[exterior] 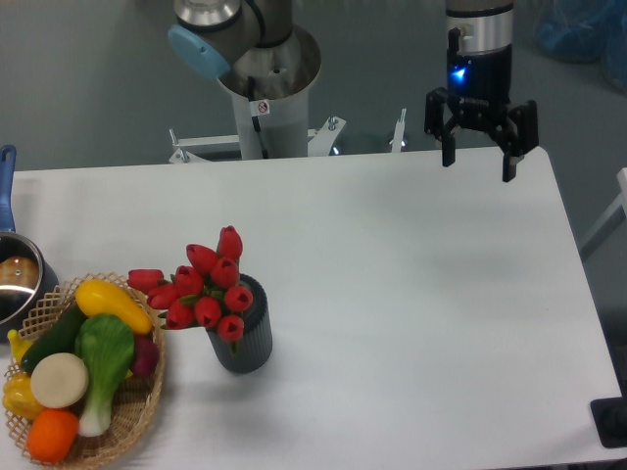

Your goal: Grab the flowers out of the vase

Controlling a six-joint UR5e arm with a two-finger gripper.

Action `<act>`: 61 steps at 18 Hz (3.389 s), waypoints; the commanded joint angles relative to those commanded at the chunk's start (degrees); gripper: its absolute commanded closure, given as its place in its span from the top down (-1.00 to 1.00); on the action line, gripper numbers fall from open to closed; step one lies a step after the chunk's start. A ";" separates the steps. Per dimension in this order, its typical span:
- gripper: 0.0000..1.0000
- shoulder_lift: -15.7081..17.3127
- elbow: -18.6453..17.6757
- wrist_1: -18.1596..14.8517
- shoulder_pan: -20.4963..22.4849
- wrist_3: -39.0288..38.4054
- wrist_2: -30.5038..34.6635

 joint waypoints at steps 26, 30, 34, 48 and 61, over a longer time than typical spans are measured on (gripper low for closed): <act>1.00 -4.13 -5.10 1.40 -12.38 -21.09 -22.32; 1.00 -5.45 -5.63 3.43 -15.03 -21.18 -28.10; 1.00 -7.64 -6.42 3.43 -15.38 -21.09 -33.31; 1.00 -15.46 -1.85 4.57 -20.56 -21.01 -36.21; 0.97 -18.37 0.35 4.92 -22.33 -20.48 -39.37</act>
